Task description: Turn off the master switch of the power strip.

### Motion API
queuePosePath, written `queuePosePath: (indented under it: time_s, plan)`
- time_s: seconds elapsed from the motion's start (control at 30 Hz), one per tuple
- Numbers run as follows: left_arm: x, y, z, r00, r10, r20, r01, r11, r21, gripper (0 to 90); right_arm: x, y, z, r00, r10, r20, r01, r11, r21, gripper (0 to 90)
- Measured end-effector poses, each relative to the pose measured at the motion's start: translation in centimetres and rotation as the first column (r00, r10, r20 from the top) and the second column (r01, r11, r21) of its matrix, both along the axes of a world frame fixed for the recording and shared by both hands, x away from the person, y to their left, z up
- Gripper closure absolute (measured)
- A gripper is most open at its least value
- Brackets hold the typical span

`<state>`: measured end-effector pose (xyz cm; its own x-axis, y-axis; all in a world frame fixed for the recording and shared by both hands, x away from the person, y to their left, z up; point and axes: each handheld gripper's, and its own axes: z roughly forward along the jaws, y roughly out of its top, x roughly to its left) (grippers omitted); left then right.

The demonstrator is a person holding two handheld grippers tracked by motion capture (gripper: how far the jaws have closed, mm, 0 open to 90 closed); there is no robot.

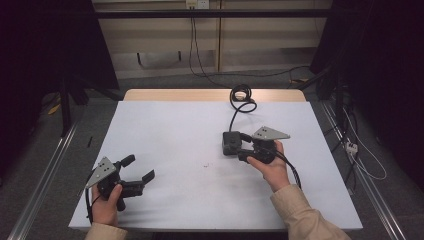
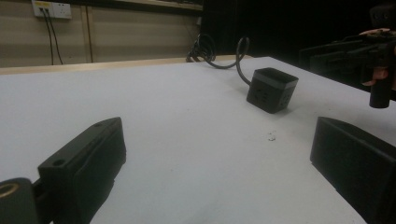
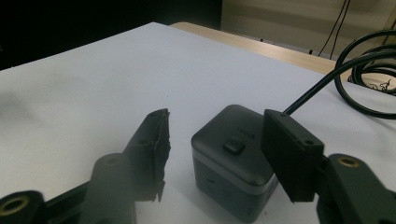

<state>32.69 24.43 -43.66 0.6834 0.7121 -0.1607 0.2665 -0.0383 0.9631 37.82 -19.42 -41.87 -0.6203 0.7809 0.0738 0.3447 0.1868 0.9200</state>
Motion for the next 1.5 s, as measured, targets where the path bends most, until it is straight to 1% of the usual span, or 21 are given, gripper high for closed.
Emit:
queuePosePath:
  time_s: [0.1,0.17,0.23,0.37,0.5,0.57,0.7,0.8,0.9,1.07,1.27,1.37,1.5]
  plan:
    - [0.0,0.0,0.0,1.0000,0.000,-0.001,0.000,1.0000,0.002,3.1,-0.2,-0.3,-0.2,0.9999,-0.001,-0.016,0.001,1.000,0.011,33.2]
    - [0.0,-0.1,0.0,1.0000,-0.001,-0.002,0.001,1.0000,0.003,3.1,-0.4,-0.5,-0.2,0.9997,-0.005,-0.022,0.005,1.000,0.005,32.2]
    - [0.0,-0.1,-0.1,1.0000,-0.001,-0.003,0.001,1.0000,0.002,3.1,-0.7,-0.7,-0.2,0.9997,-0.005,-0.022,0.006,1.000,0.004,28.9]
    - [0.0,-0.1,-0.1,1.0000,-0.001,-0.004,0.001,1.0000,0.003,3.1,-1.1,-1.2,-0.1,0.9998,-0.003,-0.020,0.003,1.000,0.013,25.0]
    - [0.0,-0.1,-0.1,1.0000,0.000,-0.003,0.000,1.0000,0.006,3.1,-1.6,-1.6,-0.2,0.9995,0.000,-0.032,0.000,1.000,0.018,20.7]
    - [0.0,-0.1,-0.1,1.0000,0.000,-0.004,0.000,1.0000,0.007,3.1,-1.9,-1.8,-0.3,0.9994,0.005,-0.035,-0.005,1.000,0.005,18.2]
    - [0.0,-0.1,-0.1,1.0000,0.001,-0.006,-0.001,1.0000,0.009,3.1,-2.4,-2.0,-0.5,0.9995,0.008,-0.032,-0.008,1.000,0.005,16.1]
    - [0.0,-0.1,-0.1,1.0000,0.000,-0.006,0.000,1.0000,0.009,3.1,-2.8,-2.2,-0.6,0.9992,0.008,-0.040,-0.008,1.000,0.009,14.4]
    - [0.0,-0.1,-0.1,1.0000,-0.003,-0.008,0.003,0.9999,0.010,3.1,-3.2,-2.6,-0.7,0.9993,0.009,-0.036,-0.010,1.000,-0.016,13.9]
    - [0.0,-0.1,-0.1,1.0000,-0.002,-0.007,0.002,0.9999,0.010,3.1,-3.9,-3.0,-0.8,0.9993,0.014,-0.035,-0.014,1.000,-0.017,12.7]
    - [0.0,-0.2,-0.2,1.0000,-0.002,-0.009,0.002,1.0000,0.009,3.1,-4.6,-3.5,-1.1,0.9988,0.016,-0.046,-0.017,1.000,-0.020,11.8]
    - [0.0,-0.1,-0.2,0.9999,-0.001,-0.010,0.001,1.0000,0.008,3.1,-4.9,-3.8,-1.2,0.9989,0.014,-0.045,-0.016,0.999,-0.035,11.5]
    - [0.1,-0.1,-0.2,0.9999,-0.001,-0.011,0.002,1.0000,0.009,3.1,-5.5,-4.3,-1.5,0.9983,0.016,-0.057,-0.017,0.999,-0.032,11.4]
